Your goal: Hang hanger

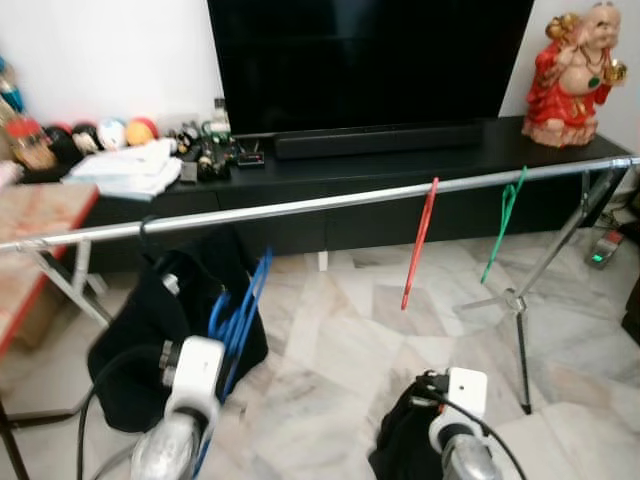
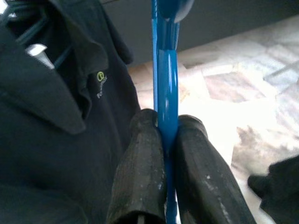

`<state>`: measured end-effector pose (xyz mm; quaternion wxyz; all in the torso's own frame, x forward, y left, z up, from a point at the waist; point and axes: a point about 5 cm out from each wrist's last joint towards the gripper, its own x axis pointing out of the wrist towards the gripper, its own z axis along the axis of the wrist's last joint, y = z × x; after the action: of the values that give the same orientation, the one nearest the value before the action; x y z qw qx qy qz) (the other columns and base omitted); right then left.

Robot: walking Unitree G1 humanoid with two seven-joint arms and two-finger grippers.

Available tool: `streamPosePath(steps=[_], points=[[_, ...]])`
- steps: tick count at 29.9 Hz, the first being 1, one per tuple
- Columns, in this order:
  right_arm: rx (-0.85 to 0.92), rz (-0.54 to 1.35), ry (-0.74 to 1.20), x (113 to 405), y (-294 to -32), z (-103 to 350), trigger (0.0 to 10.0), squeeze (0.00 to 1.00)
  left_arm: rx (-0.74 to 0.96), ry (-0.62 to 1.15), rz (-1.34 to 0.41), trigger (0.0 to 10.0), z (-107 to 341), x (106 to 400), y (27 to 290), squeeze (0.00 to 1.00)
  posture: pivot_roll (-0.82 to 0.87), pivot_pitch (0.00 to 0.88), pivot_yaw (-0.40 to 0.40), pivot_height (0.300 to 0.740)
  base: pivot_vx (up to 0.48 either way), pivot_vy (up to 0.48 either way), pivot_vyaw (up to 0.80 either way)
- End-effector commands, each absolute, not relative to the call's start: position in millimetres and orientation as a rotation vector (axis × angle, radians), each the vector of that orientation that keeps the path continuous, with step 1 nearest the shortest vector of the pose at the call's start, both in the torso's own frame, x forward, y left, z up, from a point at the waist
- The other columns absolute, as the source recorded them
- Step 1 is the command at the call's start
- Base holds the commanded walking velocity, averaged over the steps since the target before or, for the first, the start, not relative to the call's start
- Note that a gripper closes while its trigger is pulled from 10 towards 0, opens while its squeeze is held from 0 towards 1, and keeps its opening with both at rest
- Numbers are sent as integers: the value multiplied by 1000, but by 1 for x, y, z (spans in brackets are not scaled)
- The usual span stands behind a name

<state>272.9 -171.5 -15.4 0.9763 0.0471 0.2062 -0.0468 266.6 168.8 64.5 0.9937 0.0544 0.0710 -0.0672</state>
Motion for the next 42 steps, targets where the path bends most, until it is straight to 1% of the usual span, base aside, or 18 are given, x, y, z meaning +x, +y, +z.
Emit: streamPosePath(steps=[1, 26, 34, 42], points=[[95, -88, 380, 278, -169, -9, 10000, 0, 103, 142, -130, 10000, 65, 266, 171, 0, 76, 43, 35, 740, -274, 0, 0], [50, -44, 358, 283, -163, -4, 10000, 0, 116, 162, -125, 10000, 65, 264, 171, 0, 82, 52, 36, 740, -274, 0, 0], [54, -34, 358, 282, -161, -5, 10000, 0, 112, 168, -122, 10000, 63, 264, 171, 0, 83, 52, 34, 740, -268, 0, 728], [66, -42, 360, 282, -162, -5, 10000, 0, 101, 168, -123, 10000, 63, 263, 171, 0, 81, 52, 34, 740, -249, 0, 0]])
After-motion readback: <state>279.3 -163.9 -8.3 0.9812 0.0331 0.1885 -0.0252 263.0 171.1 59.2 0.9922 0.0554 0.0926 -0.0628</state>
